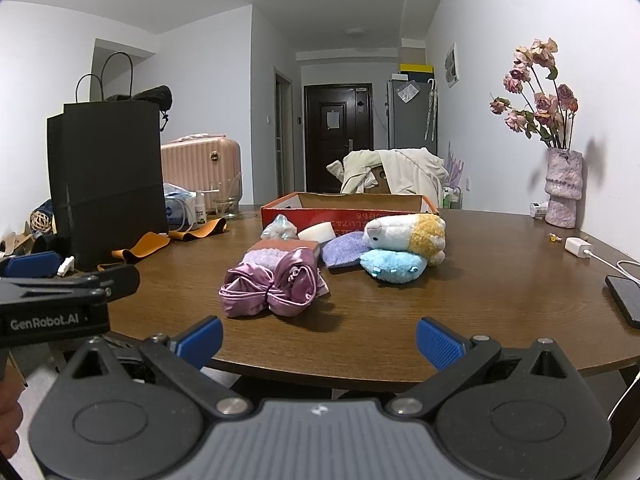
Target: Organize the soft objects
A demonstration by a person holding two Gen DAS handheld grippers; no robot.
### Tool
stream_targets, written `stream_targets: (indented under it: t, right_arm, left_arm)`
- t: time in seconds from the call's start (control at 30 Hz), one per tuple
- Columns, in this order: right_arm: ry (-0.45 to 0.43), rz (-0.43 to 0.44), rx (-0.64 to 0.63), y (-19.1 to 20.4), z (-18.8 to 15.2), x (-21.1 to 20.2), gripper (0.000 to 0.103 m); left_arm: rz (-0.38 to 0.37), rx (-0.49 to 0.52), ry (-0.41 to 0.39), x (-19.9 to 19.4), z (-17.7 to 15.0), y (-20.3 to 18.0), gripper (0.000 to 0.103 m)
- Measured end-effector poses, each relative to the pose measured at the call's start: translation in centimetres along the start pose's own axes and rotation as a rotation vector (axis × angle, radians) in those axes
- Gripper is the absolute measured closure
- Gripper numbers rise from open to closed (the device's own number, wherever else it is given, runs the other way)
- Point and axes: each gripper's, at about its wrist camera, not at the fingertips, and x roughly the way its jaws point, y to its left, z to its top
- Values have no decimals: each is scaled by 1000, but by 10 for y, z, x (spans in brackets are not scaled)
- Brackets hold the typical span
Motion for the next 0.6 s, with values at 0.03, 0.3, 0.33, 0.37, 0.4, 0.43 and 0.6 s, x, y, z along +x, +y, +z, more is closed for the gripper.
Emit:
stream_targets:
  t: [0.03,0.3,0.33,0.37,0.4,0.43,0.6]
  right_arm:
    - [0,0,0,0,0,0,0]
    - [-3,-2,1,0,0,0,0]
    - [-4,-2,1,0,0,0,0]
    - [-3,-2,2,0,0,0,0]
    - [-3,-2,1,0,0,0,0]
    - [-4,-3,1,0,0,0,0]
    - [-10,-1,-2,0,0,-1,0]
  left_arm:
    - [0,0,0,0,0,0,0]
    - [1,0,0,0,0,0,0]
    - [0,0,0,0,0,1,0]
    - [1,1,0,0,0,1,0]
    - [2,1,0,0,0,1,0]
    - [2,1,0,0,0,1,0]
    - [3,1,1,0,1,1,0]
